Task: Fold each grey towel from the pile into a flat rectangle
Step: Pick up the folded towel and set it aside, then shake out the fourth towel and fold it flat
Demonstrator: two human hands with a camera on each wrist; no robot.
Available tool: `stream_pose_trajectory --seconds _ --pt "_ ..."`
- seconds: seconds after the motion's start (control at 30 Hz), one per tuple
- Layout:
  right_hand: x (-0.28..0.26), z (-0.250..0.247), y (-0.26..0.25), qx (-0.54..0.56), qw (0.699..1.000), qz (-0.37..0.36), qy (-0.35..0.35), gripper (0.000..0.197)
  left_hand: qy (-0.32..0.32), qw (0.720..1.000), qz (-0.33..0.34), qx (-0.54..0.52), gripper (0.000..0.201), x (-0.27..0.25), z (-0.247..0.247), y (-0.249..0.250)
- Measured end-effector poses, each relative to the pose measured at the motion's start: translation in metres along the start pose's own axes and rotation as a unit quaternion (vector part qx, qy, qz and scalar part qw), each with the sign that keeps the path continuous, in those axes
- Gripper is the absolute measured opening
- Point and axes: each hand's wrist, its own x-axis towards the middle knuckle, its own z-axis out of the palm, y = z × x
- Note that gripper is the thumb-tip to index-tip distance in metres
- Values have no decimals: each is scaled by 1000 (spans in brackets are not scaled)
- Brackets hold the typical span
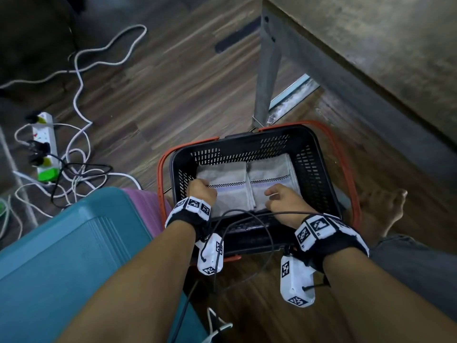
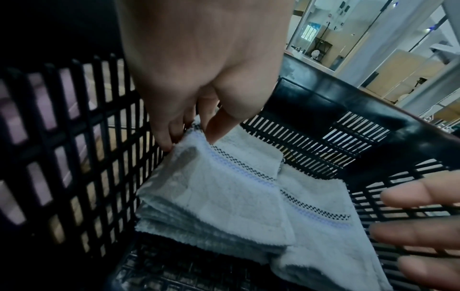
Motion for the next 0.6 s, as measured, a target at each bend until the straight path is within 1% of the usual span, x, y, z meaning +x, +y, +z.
stream_pose_trajectory --seconds 0.13,0.23,0.3,0.4,0.5,0.53,0.6 --pt "-4 1 -3 -5 1000 -6 1 37 -30 999 -1 11 51 -8 -3 5" --pt "-10 -3 -7 -5 1000 -10 3 41 -15 999 34 8 47 -17 -11 12" --pt "-18 -9 -15 1 1000 -18 19 42 -12 998 57 -17 41 -24 -21 21" --pt "-32 -23 -38 12 997 -52 64 39 -43 992 110 -40 24 -37 -41 42" --pt "-61 -52 -77 28 987 -111 111 30 -61 980 182 -56 21 -63 -61 73" --pt "-76 -67 -91 31 984 -135 115 24 -62 974 208 -68 20 -77 -69 88" --pt "-112 -106 -119 33 980 -172 94 15 -58 957 267 -97 24 -108 -85 123"
